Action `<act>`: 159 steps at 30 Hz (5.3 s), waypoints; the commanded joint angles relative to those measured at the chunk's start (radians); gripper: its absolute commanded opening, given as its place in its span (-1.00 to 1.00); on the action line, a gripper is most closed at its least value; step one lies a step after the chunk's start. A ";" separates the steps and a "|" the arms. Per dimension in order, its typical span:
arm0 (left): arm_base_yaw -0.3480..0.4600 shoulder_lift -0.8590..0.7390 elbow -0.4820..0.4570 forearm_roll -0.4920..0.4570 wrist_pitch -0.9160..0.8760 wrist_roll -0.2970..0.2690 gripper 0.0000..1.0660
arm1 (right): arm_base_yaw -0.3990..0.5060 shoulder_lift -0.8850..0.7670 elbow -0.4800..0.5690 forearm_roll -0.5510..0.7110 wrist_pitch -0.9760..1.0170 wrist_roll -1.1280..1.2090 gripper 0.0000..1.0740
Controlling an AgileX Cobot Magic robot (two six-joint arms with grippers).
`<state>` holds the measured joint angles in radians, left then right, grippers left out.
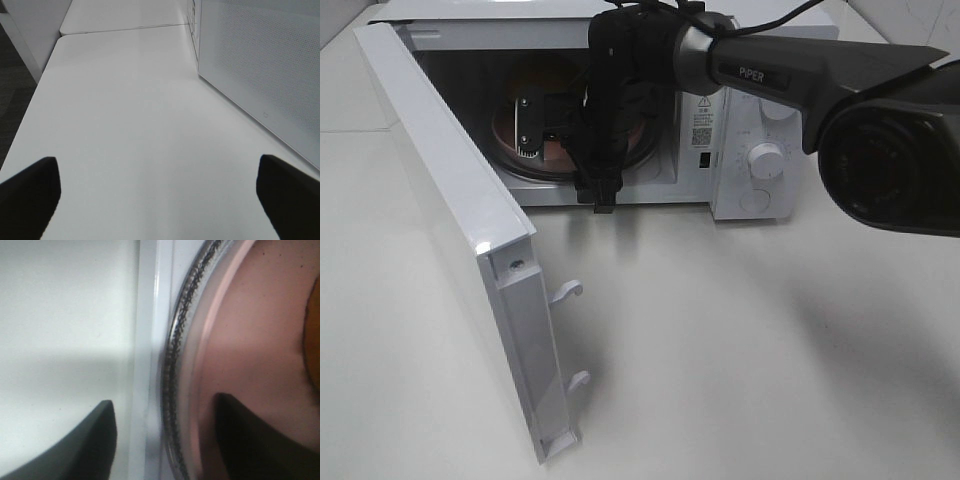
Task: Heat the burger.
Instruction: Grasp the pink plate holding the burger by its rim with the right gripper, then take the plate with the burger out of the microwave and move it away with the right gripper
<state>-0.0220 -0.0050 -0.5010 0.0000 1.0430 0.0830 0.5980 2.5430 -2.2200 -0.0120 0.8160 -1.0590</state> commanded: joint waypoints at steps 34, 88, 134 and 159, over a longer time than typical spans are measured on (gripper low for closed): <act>-0.002 -0.020 0.002 -0.009 -0.009 -0.006 0.89 | 0.005 -0.071 0.040 -0.002 0.224 0.105 -1.00; -0.002 -0.020 0.002 -0.009 -0.009 -0.006 0.89 | 0.045 -0.618 0.831 -0.054 -0.366 0.007 -1.00; -0.002 -0.020 0.002 -0.009 -0.009 -0.006 0.89 | 0.046 -1.117 1.329 -0.122 -0.417 -0.015 -1.00; -0.002 -0.020 0.002 -0.009 -0.009 -0.006 0.89 | 0.042 -1.505 1.580 -0.204 -0.400 0.099 -1.00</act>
<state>-0.0220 -0.0050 -0.5010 0.0000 1.0430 0.0830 0.6460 1.0770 -0.6380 -0.1650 0.4600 -0.9940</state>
